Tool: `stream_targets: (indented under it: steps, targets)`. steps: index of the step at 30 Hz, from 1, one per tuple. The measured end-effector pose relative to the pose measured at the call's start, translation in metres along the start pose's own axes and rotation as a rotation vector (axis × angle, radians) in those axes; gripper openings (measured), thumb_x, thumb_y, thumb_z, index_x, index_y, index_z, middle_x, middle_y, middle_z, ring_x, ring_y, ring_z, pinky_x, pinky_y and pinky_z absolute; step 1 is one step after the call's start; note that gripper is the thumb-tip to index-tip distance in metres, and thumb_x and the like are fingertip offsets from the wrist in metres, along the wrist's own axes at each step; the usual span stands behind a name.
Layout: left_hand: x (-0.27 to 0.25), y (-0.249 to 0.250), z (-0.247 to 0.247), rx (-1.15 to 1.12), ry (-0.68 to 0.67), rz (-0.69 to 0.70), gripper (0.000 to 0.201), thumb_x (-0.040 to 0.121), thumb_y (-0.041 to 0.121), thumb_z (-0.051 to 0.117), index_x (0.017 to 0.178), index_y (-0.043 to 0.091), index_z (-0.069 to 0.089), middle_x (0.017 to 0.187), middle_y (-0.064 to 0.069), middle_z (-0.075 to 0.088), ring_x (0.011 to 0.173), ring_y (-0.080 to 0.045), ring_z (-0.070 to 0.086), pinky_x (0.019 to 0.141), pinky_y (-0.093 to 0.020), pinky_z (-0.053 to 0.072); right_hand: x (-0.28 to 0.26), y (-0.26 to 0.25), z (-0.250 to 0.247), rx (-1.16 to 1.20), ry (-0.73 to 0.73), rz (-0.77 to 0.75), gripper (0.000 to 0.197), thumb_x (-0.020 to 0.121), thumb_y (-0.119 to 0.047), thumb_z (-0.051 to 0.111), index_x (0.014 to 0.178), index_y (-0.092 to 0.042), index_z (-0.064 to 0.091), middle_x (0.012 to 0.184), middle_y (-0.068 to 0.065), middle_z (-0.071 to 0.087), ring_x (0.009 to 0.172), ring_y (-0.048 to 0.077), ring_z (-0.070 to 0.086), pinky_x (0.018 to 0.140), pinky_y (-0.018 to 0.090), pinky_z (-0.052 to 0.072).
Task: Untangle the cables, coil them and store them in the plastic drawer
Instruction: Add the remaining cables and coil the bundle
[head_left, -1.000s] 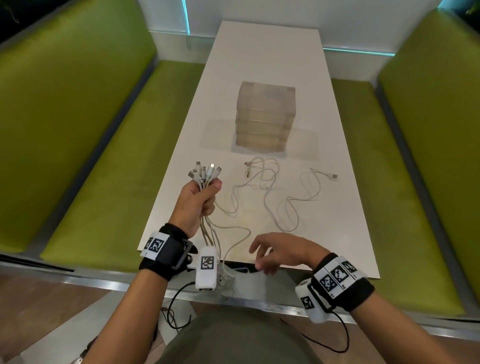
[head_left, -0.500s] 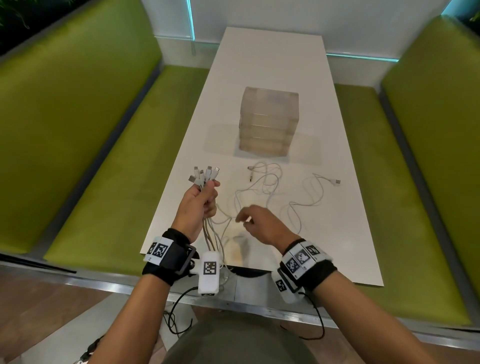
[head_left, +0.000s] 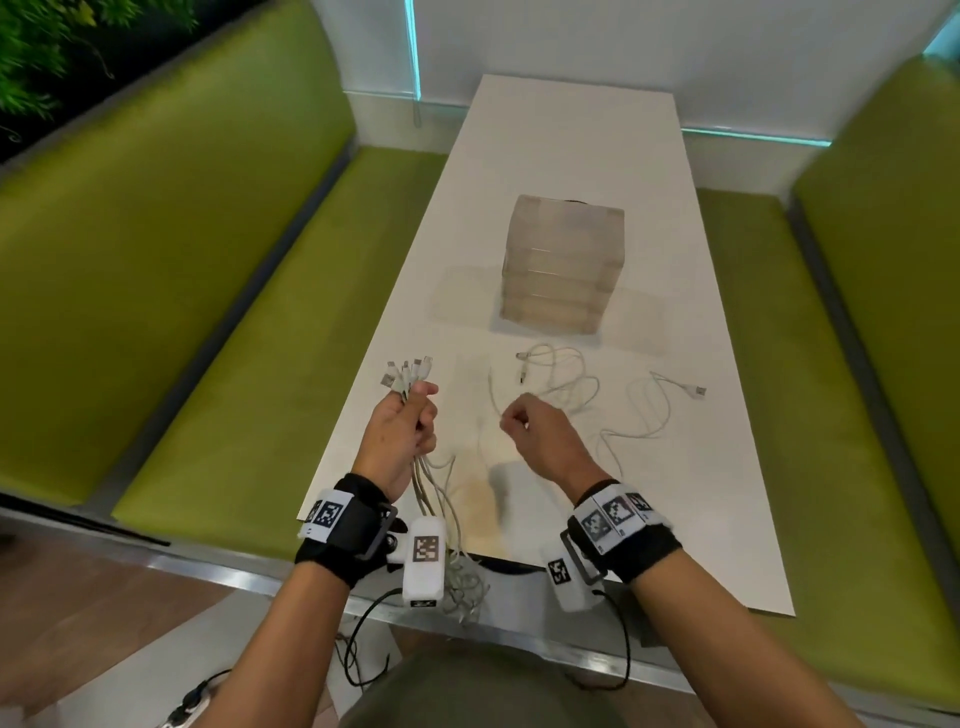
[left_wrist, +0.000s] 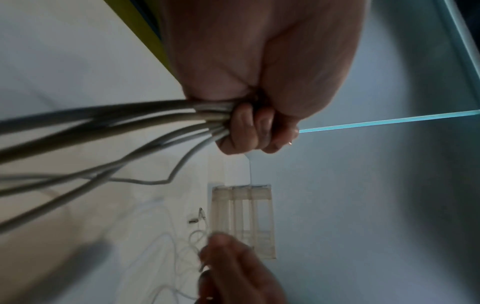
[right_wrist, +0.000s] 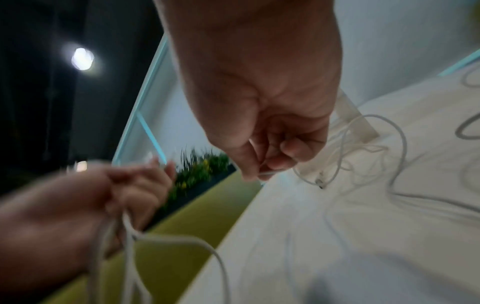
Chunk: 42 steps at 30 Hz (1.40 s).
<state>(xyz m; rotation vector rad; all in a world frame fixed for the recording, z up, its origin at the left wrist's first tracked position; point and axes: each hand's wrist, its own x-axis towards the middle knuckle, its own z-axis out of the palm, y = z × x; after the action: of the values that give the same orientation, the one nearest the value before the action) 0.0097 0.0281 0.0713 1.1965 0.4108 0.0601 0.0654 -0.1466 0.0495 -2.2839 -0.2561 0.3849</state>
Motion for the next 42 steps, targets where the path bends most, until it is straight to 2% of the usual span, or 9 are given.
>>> stream_targets:
  steps: [4, 11, 21, 24, 28, 30, 32, 35, 42]
  targets:
    - [0.007, 0.0, 0.01, -0.07, -0.071, -0.105, 0.067, 0.073, 0.068, 0.057, 0.107, 0.011, 0.052, 0.062, 0.008, 0.035, 0.046, -0.004, 0.024, 0.041, -0.017, 0.02, -0.029, -0.032, -0.017, 0.353, 0.09, -0.172, 0.004, 0.093, -0.019, 0.057, 0.089, -0.017, 0.057, 0.08, -0.012, 0.058, 0.07, 0.002, 0.05, 0.065, 0.011, 0.038]
    - [-0.001, -0.009, 0.033, 0.112, -0.135, -0.038, 0.023, 0.096, 0.032, 0.049, 0.106, 0.014, 0.059, 0.077, 0.0, 0.066, 0.074, -0.013, 0.064, 0.073, -0.03, 0.054, -0.038, -0.04, 0.005, 0.359, -0.032, -0.189, 0.002, 0.088, -0.017, 0.063, 0.086, -0.016, 0.063, 0.068, -0.01, 0.058, 0.06, 0.0, 0.048, 0.061, 0.012, 0.038]
    - [-0.003, -0.012, 0.035, 0.017, -0.056, -0.041, 0.022, 0.101, 0.026, 0.042, 0.096, 0.014, 0.059, 0.072, 0.004, 0.05, 0.065, -0.011, 0.046, 0.068, -0.028, 0.049, -0.042, -0.037, 0.014, 0.302, -0.046, -0.074, 0.008, 0.089, -0.024, 0.061, 0.086, -0.018, 0.057, 0.072, -0.011, 0.057, 0.065, 0.002, 0.049, 0.063, 0.019, 0.039]
    - [-0.003, -0.012, 0.033, -0.049, -0.035, -0.045, 0.023, 0.102, 0.024, 0.039, 0.09, 0.012, 0.054, 0.058, 0.004, 0.045, 0.059, -0.013, 0.045, 0.06, -0.024, 0.047, -0.04, -0.037, 0.006, 0.063, -0.184, -0.073, 0.024, 0.09, -0.039, 0.059, 0.095, -0.016, 0.055, 0.093, -0.001, 0.062, 0.083, 0.016, 0.057, 0.073, 0.031, 0.043]
    - [-0.002, -0.005, 0.026, -0.172, -0.057, 0.003, 0.024, 0.103, 0.02, 0.035, 0.089, 0.009, 0.05, 0.049, 0.004, 0.037, 0.069, -0.019, 0.068, 0.085, -0.035, 0.056, -0.018, -0.02, -0.005, -0.48, -0.338, -0.042, 0.032, 0.09, -0.043, 0.057, 0.103, -0.013, 0.06, 0.112, 0.008, 0.052, 0.101, 0.027, 0.056, 0.079, 0.035, 0.041]
    - [0.0, 0.005, 0.016, -0.241, -0.031, 0.021, 0.026, 0.104, 0.02, 0.034, 0.085, 0.011, 0.049, 0.048, 0.006, 0.034, 0.058, -0.016, 0.064, 0.077, -0.037, 0.059, -0.004, 0.002, -0.014, -0.598, -0.297, 0.054, 0.033, 0.095, -0.038, 0.051, 0.112, -0.011, 0.06, 0.117, 0.01, 0.051, 0.107, 0.031, 0.056, 0.083, 0.037, 0.042]
    - [0.004, 0.02, 0.001, -0.294, 0.038, 0.061, 0.027, 0.104, 0.023, 0.034, 0.082, 0.014, 0.047, 0.049, 0.009, 0.034, 0.042, -0.007, 0.043, 0.048, -0.022, 0.049, 0.005, 0.028, -0.026, -0.619, -0.275, 0.134, 0.03, 0.099, -0.031, 0.044, 0.112, -0.01, 0.061, 0.119, 0.013, 0.053, 0.108, 0.031, 0.057, 0.083, 0.035, 0.042]
    - [0.009, 0.037, -0.021, -0.309, 0.126, 0.12, 0.028, 0.103, 0.031, 0.036, 0.082, 0.016, 0.047, 0.051, 0.011, 0.035, 0.04, -0.003, 0.025, 0.036, -0.017, 0.02, 0.008, 0.054, -0.046, -0.328, -0.282, 0.11, 0.026, 0.098, -0.027, 0.048, 0.085, -0.011, 0.064, 0.107, 0.014, 0.066, 0.089, 0.023, 0.057, 0.075, 0.028, 0.037]
    - [0.001, 0.013, 0.004, -0.012, 0.049, 0.051, 0.027, 0.1, 0.037, 0.041, 0.093, 0.012, 0.051, 0.056, 0.008, 0.027, 0.041, -0.003, 0.021, 0.036, -0.017, 0.018, -0.026, 0.011, -0.073, 0.521, -0.46, -0.128, 0.002, 0.09, -0.008, 0.061, 0.092, -0.007, 0.06, 0.073, 0.004, 0.066, 0.065, 0.014, 0.056, 0.063, 0.023, 0.045]
